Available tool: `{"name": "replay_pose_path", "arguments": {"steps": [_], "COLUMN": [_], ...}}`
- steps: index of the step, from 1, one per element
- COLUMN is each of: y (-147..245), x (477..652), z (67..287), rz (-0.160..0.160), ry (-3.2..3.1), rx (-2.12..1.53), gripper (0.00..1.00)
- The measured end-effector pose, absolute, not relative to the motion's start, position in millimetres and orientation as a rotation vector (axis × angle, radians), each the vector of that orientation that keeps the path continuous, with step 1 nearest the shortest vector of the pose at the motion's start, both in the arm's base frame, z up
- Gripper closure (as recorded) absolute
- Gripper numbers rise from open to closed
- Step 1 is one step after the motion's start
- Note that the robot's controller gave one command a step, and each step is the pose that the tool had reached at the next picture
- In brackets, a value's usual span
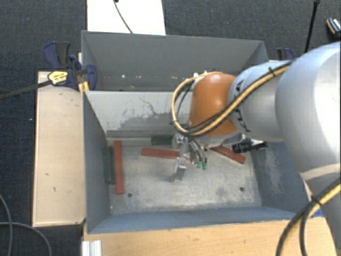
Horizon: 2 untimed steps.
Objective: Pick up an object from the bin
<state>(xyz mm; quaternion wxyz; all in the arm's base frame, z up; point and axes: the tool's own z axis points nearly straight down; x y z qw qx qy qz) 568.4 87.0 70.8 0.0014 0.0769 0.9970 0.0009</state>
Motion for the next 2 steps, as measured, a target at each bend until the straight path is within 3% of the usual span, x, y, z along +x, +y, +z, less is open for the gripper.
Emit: {"name": "replay_pose_path", "arguments": {"steps": [1, 2], "y": [86.9, 63.3], "x": [568.5, 555.5], "z": [70.8, 208.8], "rz": [0.003, 0.003], "ry": [3.129, 3.117], "rx": [0.245, 0.309], "gripper": [1.00, 1.00]}}
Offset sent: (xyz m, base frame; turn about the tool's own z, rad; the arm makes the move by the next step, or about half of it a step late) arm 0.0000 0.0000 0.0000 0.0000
